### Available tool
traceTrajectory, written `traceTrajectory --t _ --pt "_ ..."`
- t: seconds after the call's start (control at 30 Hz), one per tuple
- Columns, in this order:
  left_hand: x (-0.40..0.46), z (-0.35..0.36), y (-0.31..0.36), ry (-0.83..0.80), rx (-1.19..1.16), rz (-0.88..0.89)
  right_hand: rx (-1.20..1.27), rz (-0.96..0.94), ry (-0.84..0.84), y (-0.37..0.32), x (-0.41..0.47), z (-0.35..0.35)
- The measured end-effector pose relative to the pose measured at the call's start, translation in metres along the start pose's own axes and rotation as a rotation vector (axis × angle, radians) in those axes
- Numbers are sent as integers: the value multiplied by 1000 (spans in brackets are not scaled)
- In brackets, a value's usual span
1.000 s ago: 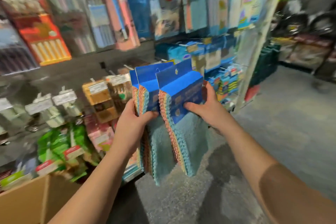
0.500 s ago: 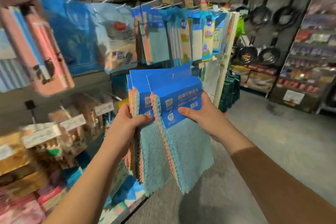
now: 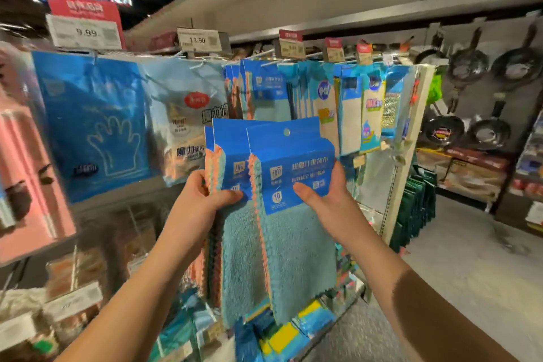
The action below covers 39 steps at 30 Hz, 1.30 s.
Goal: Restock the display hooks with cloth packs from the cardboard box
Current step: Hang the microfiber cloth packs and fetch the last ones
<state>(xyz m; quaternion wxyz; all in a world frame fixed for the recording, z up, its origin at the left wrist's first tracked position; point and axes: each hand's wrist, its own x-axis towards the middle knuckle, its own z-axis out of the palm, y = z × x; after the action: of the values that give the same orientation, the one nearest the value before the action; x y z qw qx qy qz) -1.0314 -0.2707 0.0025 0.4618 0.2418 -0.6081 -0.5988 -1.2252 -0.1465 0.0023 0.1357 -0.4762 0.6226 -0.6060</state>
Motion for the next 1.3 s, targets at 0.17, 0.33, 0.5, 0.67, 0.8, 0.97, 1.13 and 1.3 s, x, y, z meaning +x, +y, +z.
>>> traceTrajectory --t 0.17,0.33,0.5,0.67,0.8,0.97,1.13,1.3 --pt "47 12 2 113 32 41 46 -97 16 19 75 -15" --pt "88 32 0 254 80 99 112 -141 -42 44 157 -31" --pt "121 58 0 383 130 147 196 -168 -112 61 241 -45" --pt "131 72 -1 494 138 182 276 -184 -159 71 303 -47" --pt "130 80 2 523 103 201 249 -180 -173 72 330 -39" --pt "129 91 7 509 86 244 271 -215 -198 59 349 -28" --pt "127 98 14 473 76 237 282 -207 -201 46 364 -20" --pt "127 106 13 461 66 220 275 -182 -201 43 367 -17"
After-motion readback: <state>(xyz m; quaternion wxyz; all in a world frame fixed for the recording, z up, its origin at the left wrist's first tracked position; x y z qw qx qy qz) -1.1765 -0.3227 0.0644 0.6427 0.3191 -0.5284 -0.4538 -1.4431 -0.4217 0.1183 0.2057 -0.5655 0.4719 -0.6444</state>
